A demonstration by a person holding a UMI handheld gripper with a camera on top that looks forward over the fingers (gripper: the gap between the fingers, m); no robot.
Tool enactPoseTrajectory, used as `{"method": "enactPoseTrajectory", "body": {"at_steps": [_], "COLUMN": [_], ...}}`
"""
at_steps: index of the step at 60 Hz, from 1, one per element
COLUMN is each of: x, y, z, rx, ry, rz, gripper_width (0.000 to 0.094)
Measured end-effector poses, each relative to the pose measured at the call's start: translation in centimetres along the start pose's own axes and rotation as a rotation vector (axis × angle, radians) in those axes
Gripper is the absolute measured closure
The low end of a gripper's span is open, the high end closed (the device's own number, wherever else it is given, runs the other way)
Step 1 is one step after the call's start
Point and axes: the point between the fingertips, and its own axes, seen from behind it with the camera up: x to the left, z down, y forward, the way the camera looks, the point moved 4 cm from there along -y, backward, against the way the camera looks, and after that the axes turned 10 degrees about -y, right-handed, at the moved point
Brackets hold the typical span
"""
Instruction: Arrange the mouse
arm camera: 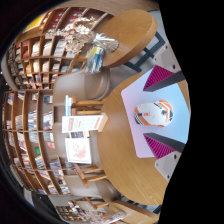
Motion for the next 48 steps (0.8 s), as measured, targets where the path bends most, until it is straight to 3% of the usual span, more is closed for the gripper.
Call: {"method": "enactPoseTrajectory", "body": {"at_steps": [15, 22, 40, 48], "x": [2.2, 3.8, 5.6, 5.3], "y": [-15.6, -20.8, -26.6, -27.5], "z": [-0.6, 1.2, 7.6, 8.0], "rx": [-0.135, -0.157, -0.146, -0.164], "ry": [-0.026, -0.035, -0.133, -0.119], "rz": [-0.011, -0.044, -0.045, -0.018], "gripper_width": [0.0088, 0.0088, 0.008, 0.0079]}}
